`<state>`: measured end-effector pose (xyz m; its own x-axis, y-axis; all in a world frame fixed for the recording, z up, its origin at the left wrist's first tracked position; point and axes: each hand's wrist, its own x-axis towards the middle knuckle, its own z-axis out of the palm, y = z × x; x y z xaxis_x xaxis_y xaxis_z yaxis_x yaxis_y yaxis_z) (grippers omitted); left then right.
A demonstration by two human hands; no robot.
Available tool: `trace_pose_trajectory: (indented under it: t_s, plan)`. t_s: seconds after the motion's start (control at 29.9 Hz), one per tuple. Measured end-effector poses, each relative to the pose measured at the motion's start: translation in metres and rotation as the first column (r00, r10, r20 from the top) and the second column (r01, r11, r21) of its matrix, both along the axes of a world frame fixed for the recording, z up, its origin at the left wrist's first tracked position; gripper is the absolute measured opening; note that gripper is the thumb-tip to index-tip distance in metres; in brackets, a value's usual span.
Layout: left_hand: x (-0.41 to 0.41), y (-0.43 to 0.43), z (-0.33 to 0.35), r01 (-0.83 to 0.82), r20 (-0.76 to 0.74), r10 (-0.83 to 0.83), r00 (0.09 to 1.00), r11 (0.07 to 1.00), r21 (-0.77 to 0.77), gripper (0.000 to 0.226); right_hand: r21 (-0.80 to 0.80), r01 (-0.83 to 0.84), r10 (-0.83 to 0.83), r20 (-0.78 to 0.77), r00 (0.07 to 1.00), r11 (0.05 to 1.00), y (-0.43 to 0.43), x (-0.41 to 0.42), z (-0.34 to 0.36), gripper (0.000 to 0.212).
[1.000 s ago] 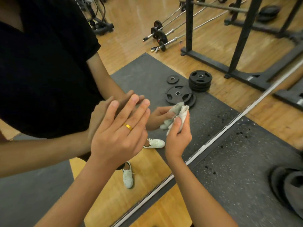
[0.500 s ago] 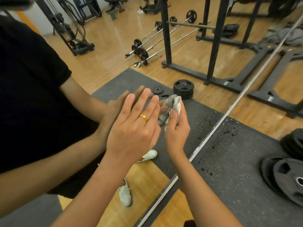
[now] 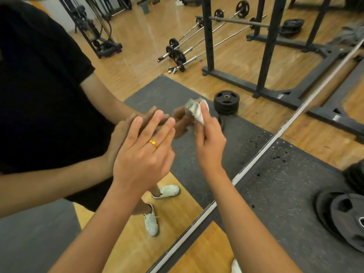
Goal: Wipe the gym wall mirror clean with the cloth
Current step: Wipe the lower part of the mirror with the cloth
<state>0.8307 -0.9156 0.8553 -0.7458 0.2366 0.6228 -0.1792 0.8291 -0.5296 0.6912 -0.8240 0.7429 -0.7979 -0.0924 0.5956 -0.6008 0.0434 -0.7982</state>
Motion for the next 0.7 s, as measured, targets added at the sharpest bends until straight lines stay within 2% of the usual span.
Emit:
trace_pose_trajectory:
  t_s: [0.1,0.17,0.23,0.4,0.47,0.57,0.7]
  plan:
    - [-0.001,0.001,0.0,0.0,-0.011,0.0,1.0,1.0,-0.002,0.031,-0.126,0.111,-0.052,0.399,0.915,0.986,-0.007,0.008,-0.026,0.044]
    - [-0.001,0.0,-0.001,0.002,-0.006,-0.002,1.0,1.0,0.002,0.031,-0.152,0.137,-0.042,0.505,0.862,0.979,-0.01,0.008,-0.025,0.044]
    - [0.0,-0.001,-0.001,-0.01,0.0,0.01,1.0,1.0,-0.002,0.032,-0.18,0.121,-0.01,0.522,0.853,0.976,-0.009,0.008,-0.018,0.046]
    - [-0.001,0.003,0.002,-0.013,0.014,0.012,1.0,1.0,0.018,0.032,-0.188,-0.037,0.11,0.394,0.913,0.981,-0.009,0.047,-0.012,0.046]
    - [0.001,0.004,0.003,-0.007,0.034,0.006,0.999,1.0,0.024,0.033,-0.166,-0.035,0.095,0.367,0.925,0.985,-0.016,0.07,-0.027,0.047]
    - [0.003,0.002,0.004,0.0,0.078,-0.005,0.997,0.998,0.059,0.034,-0.133,-0.018,0.072,0.413,0.908,0.991,-0.019,0.089,-0.054,0.047]
    - [0.001,0.0,0.001,-0.018,0.062,0.017,0.998,1.0,0.019,0.034,-0.176,0.043,0.063,0.555,0.829,0.983,-0.021,0.095,-0.058,0.048]
